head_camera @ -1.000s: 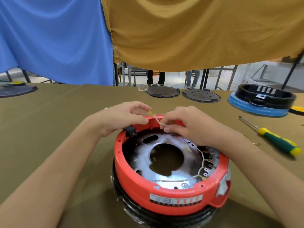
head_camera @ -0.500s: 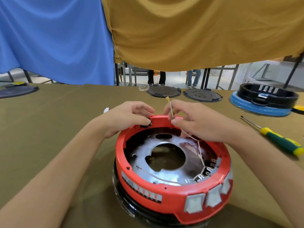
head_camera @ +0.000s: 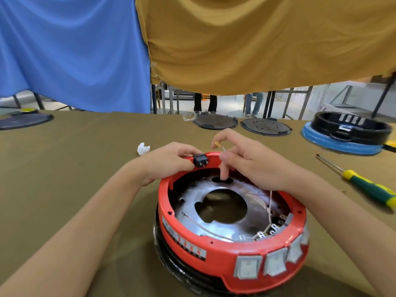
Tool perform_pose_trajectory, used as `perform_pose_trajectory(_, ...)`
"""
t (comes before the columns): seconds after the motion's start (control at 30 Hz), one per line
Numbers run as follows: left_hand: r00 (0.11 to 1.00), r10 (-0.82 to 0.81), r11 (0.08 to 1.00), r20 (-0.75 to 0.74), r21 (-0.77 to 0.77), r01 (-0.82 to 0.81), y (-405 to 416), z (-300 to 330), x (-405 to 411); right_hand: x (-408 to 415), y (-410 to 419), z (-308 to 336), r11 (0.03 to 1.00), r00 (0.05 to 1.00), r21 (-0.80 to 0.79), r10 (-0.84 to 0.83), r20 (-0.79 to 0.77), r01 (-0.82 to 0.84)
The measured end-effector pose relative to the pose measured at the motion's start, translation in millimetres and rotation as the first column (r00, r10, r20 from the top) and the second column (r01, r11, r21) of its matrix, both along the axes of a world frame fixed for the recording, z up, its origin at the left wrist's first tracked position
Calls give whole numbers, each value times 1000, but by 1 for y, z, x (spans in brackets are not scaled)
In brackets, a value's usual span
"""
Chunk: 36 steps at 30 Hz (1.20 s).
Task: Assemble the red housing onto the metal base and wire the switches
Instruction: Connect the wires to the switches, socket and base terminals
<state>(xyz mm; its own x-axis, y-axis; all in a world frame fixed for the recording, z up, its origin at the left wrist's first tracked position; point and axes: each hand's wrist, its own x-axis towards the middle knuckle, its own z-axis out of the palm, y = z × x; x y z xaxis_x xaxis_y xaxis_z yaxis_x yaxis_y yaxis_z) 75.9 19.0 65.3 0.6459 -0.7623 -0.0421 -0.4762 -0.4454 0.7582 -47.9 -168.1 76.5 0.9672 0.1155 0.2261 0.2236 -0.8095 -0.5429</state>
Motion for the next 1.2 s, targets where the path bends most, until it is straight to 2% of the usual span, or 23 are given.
perform_pose_trajectory(0.13,999,-2,1000,44,-20,3,-1,-2,3,9,6,9,996,995,49,72,-63,-69)
perform_pose_trajectory(0.23,999,-10,1000,52,-12,11,-2,-4,4,12,7,6,980,995,181,97,-38,-88)
perform_pose_trajectory(0.33,998,-3,1000,59,-7,4,-3,-5,5,12,0,1,973,997,217,81,9,-81)
perform_pose_trajectory(0.43,998,5,1000,59,-7,-4,-4,-6,6,11,-5,-1,940,997,333,80,7,-78)
perform_pose_trajectory(0.7,1000,-5,1000,10,-30,5,-5,-9,6,7,-7,-2,908,992,400,116,40,-122)
perform_pose_trajectory(0.93,1000,-5,999,-16,-37,4,-5,-10,6,10,-4,-6,912,995,398,101,17,-99)
perform_pose_trajectory(1.2,1000,23,998,-4,-54,-23,-6,-11,8,14,-7,-11,993,999,104,-51,-7,52)
